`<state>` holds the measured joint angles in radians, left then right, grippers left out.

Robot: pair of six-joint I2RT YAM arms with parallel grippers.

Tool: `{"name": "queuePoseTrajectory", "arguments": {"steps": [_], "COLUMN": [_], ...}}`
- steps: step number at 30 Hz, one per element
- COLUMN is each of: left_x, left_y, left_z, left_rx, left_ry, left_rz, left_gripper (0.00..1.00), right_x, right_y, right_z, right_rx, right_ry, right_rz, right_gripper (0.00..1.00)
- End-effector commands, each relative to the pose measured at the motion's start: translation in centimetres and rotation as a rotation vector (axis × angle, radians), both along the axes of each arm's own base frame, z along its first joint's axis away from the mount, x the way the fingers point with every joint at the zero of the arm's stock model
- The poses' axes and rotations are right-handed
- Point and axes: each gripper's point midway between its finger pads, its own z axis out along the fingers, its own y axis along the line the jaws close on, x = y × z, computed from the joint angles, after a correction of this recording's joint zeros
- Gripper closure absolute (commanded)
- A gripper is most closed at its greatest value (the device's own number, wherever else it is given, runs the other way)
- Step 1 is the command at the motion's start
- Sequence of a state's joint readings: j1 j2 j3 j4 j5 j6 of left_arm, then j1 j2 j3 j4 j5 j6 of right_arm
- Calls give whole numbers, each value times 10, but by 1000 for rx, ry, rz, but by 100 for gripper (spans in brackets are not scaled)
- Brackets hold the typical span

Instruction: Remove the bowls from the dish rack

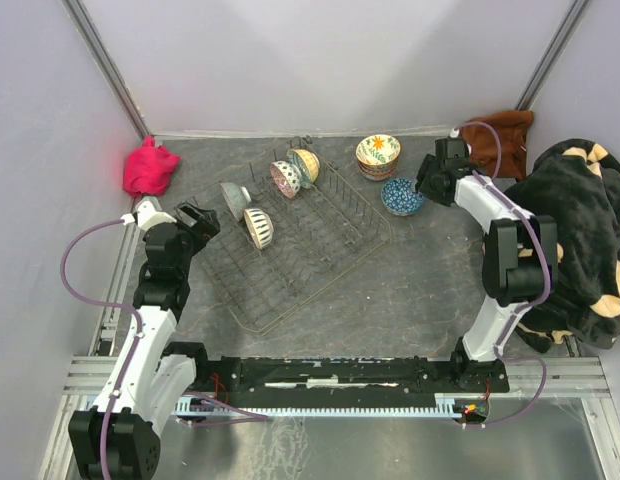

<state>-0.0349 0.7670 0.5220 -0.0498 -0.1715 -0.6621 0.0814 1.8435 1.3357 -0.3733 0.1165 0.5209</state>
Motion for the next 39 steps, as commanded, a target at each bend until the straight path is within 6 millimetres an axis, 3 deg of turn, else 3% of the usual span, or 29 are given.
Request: {"name": "queuePoseTrajectory", "arguments": {"steps": [1,3,6,10,14,15,19,24,28,34,39], "left_x": [5,5,6,6,3,2,-1,-6,-14,-26,-35], "left_y": [-5,-6,-6,-6,1,5,13,22,34,50,60], "left_z": [13,13,12,13,11,9,9,9,8,11,11], "left_rx": [-43,-45,-47,-45,-41,-37,-22,0,23,56,77], "left_ry": [-55,-56,-55,-52,-27,-17,14,44,60,70,81], "left_rz": [-10,-11,-14,-15,31,55,96,139,201,290,342], "left_gripper": [1,1,1,1,1,1,1,1,1,1,1], "right_x": [1,-4,-15,-36,-60,-70,-90,-111,-122,-133,-132], "right_y": [5,16,54,131,211,235,300,359,394,426,440], "right_z": [65,87,122,161,177,178,175,162,149,135,120], "right_rx": [-60,-103,-173,-182,-163,-179,-231,-335,-411,-450,-508], "right_ry": [-161,-210,-311,-465,-518,-528,-548,-563,-563,-575,-558], "right_rz": [15,51,169,396,597,653,761,846,898,933,931], "right_gripper": [30,29,30,31,32,33,33,33,33,33,34]}}
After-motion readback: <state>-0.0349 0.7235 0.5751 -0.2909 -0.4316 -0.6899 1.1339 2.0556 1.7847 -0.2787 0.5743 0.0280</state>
